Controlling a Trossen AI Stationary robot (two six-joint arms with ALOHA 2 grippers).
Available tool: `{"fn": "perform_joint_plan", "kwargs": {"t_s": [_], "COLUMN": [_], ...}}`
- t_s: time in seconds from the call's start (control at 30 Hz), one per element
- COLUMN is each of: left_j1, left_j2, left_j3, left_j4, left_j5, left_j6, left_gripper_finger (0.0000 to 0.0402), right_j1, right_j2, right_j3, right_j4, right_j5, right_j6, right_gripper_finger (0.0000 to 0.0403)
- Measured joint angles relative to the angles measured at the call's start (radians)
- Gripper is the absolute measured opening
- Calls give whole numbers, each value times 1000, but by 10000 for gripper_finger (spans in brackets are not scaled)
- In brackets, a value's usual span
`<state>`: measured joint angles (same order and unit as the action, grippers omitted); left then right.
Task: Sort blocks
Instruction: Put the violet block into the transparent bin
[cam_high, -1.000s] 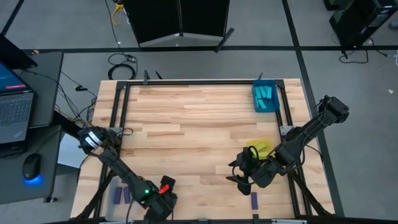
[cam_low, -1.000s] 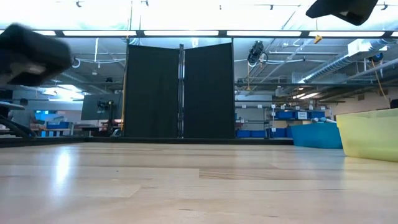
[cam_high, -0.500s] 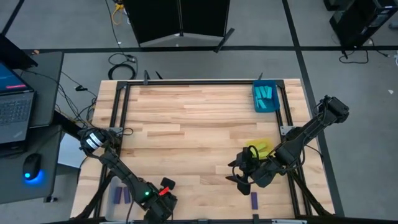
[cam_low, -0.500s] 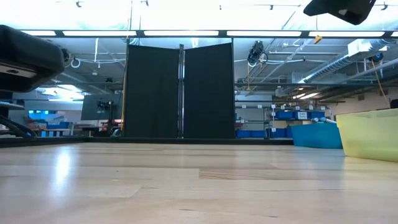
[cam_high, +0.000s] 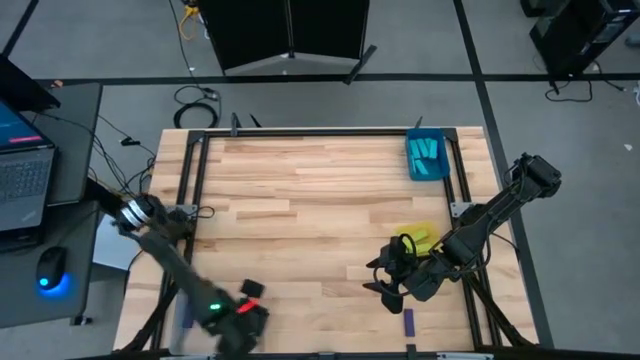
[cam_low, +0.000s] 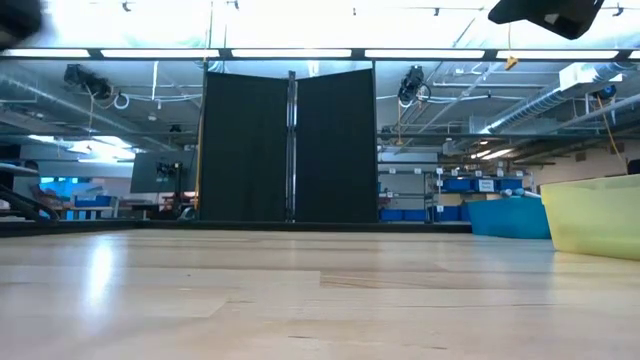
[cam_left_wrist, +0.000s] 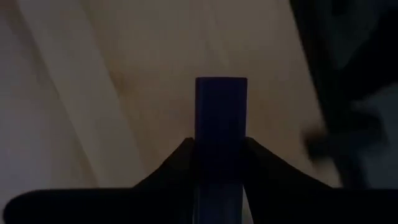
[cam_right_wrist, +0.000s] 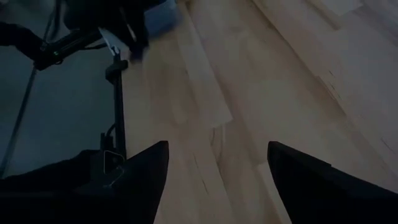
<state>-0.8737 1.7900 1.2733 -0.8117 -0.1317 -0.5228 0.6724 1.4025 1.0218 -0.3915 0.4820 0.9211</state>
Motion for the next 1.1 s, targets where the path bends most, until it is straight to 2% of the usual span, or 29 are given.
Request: {"fn": "perform_joint_plan", "kwargs": {"t_s": [0.13, 0.23, 0.43, 0.63, 0.7, 0.83, 0.9, 1.0, 1.1], "left_j1": [-78, -122, -199, -229, -230, -229, -223, -213, -194], "left_j2": [-103, -173, -207, -205, -204, -204, -204, -205, -205], "left_j3": [-3, 4, -3, -52, -65, -69, -66, -61, -61], "left_j4": [-40, -84, -219, -294, -295, -300, -303, -299, -282], "left_j5": [8, 94, 260, 262, 259, 258, 254, 228, 200], "left_j6": [-116, -252, -505, -714, -744, -760, -764, -767, -770], "left_gripper_finger": [102, 102, 102, 108, 152, 263, 302, 335, 340], "right_j1": [0, 0, 0, 26, 36, 57, 71, 93, 130], "right_j2": [0, 0, 0, 2, 3, 3, 3, 3, 3], "right_j3": [0, 0, 0, 0, 0, 0, 0, 0, 0], "right_j4": [0, 1, 3, -17, -55, -121, -146, -196, -242], "right_j5": [0, 0, -9, -60, -64, -64, -64, -65, -70], "right_j6": [-6, -7, -6, -2, 26, 106, 147, 220, 322], "right_gripper_finger": [284, 283, 280, 291, 298, 309, 310, 309, 305]}}
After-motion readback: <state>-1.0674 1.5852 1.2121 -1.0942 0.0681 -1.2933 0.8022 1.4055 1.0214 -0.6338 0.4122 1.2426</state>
